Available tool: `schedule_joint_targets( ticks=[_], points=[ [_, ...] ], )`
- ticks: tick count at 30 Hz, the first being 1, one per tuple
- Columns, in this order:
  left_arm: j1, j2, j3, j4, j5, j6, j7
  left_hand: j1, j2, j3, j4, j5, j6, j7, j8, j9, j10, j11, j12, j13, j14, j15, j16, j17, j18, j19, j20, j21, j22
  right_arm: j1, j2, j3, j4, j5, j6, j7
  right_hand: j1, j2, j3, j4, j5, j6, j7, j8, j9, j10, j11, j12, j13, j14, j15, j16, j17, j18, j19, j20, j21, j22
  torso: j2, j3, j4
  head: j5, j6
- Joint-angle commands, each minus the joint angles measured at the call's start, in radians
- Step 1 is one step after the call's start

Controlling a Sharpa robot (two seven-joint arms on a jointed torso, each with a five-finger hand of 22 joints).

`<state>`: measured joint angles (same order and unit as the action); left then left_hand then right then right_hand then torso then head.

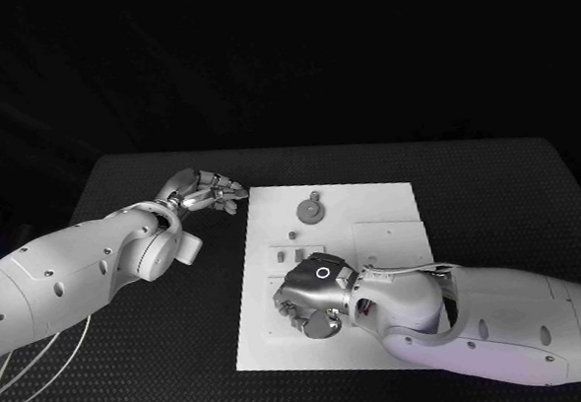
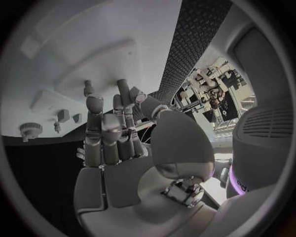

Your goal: Assemble the parts on the task board

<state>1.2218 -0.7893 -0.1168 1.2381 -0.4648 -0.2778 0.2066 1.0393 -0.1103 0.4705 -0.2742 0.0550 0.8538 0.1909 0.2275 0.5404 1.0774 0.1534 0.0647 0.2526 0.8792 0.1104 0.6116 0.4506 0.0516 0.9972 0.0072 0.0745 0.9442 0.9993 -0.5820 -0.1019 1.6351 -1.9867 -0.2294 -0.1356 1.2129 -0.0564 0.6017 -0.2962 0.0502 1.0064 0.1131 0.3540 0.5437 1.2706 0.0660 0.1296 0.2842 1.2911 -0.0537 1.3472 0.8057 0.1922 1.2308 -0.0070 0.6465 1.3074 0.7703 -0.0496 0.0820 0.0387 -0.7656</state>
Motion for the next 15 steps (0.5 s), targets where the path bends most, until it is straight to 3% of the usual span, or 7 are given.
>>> schedule_joint_targets(
  ticks=[1, 4, 6, 12, 15],
  points=[
    [0.001, 0.001, 0.001, 0.003, 0.005, 0.008, 0.006, -0.003, 0.006, -0.008, 0.000, -0.004, -0.001, -0.002, 0.005, -0.001, -0.007, 0.003, 0.003, -0.002, 0.008, 0.001, -0.004, 0.001, 0.020, 0.004, 0.005, -0.004, -0.002, -0.005, 0.001, -0.005, 0.000, 0.011, -0.003, 0.009, 0.017, 0.011, -0.003, 0.004, 0.003, 0.004, 0.003, 0.003, 0.002, 0.054, -0.024, 0.000, -0.003, -0.012, -0.015, -0.001, 0.000, 0.070, 0.000, -0.004, 0.004, 0.021, 0.000, 0.0012, 0.0002, -0.001, 0.001],
    [0.001, 0.000, 0.001, 0.003, 0.005, 0.008, 0.006, -0.003, 0.005, -0.008, -0.001, -0.004, -0.001, -0.002, 0.005, -0.001, -0.007, 0.003, 0.003, -0.002, 0.008, 0.001, -0.004, 0.002, 0.020, 0.004, 0.005, -0.004, -0.002, -0.005, -0.001, -0.005, -0.003, 0.025, -0.005, 0.012, 0.012, -0.005, -0.007, 0.004, 0.003, -0.004, 0.007, -0.005, 0.001, 0.043, -0.020, -0.009, -0.003, -0.011, -0.012, -0.004, -0.001, 0.070, -0.001, -0.003, 0.003, 0.020, 0.000, 0.0011, -0.0005, -0.001, 0.002],
    [0.001, 0.000, 0.001, 0.003, 0.005, 0.008, 0.006, -0.003, 0.005, -0.008, -0.001, -0.004, -0.002, -0.002, 0.005, -0.001, -0.007, 0.003, 0.003, -0.002, 0.008, 0.001, -0.005, 0.002, 0.020, 0.003, 0.005, -0.004, -0.002, -0.004, -0.004, -0.005, -0.005, 0.036, -0.007, 0.015, -0.006, -0.043, -0.016, 0.009, 0.003, -0.028, 0.016, -0.021, -0.004, 0.020, -0.009, -0.026, -0.006, -0.009, 0.000, -0.005, -0.002, 0.070, 0.000, 0.000, 0.003, 0.020, 0.000, 0.0009, -0.0013, -0.001, 0.002],
    [0.001, 0.000, 0.001, 0.003, 0.005, 0.008, 0.005, -0.003, 0.005, -0.008, -0.001, -0.004, -0.002, -0.002, 0.005, -0.002, -0.007, 0.003, 0.003, -0.002, 0.008, 0.001, -0.005, 0.003, 0.020, 0.003, 0.005, -0.004, -0.002, -0.004, -0.010, -0.005, -0.009, 0.056, -0.038, 0.021, -0.058, -0.126, -0.009, 0.045, 0.003, -0.118, 0.056, -0.077, -0.025, -0.062, 0.026, -0.069, -0.022, -0.006, 0.033, -0.007, -0.003, 0.070, 0.009, 0.000, -0.003, 0.015, 0.000, 0.0024, -0.0018, -0.002, 0.003],
    [0.001, 0.000, 0.001, 0.002, 0.005, 0.008, 0.005, -0.003, 0.005, -0.008, -0.001, -0.004, -0.002, -0.002, 0.005, -0.002, -0.007, 0.003, 0.003, -0.002, 0.008, 0.001, -0.005, 0.003, 0.020, 0.003, 0.005, -0.004, -0.002, -0.004, -0.012, -0.005, -0.009, 0.064, -0.045, 0.026, -0.072, -0.158, -0.002, 0.067, 0.003, -0.141, 0.057, -0.090, -0.032, -0.107, 0.041, -0.070, -0.033, -0.008, 0.048, -0.007, -0.003, 0.070, 0.010, 0.001, -0.007, 0.014, 0.000, 0.0030, -0.0016, -0.003, 0.004]
  ],
)
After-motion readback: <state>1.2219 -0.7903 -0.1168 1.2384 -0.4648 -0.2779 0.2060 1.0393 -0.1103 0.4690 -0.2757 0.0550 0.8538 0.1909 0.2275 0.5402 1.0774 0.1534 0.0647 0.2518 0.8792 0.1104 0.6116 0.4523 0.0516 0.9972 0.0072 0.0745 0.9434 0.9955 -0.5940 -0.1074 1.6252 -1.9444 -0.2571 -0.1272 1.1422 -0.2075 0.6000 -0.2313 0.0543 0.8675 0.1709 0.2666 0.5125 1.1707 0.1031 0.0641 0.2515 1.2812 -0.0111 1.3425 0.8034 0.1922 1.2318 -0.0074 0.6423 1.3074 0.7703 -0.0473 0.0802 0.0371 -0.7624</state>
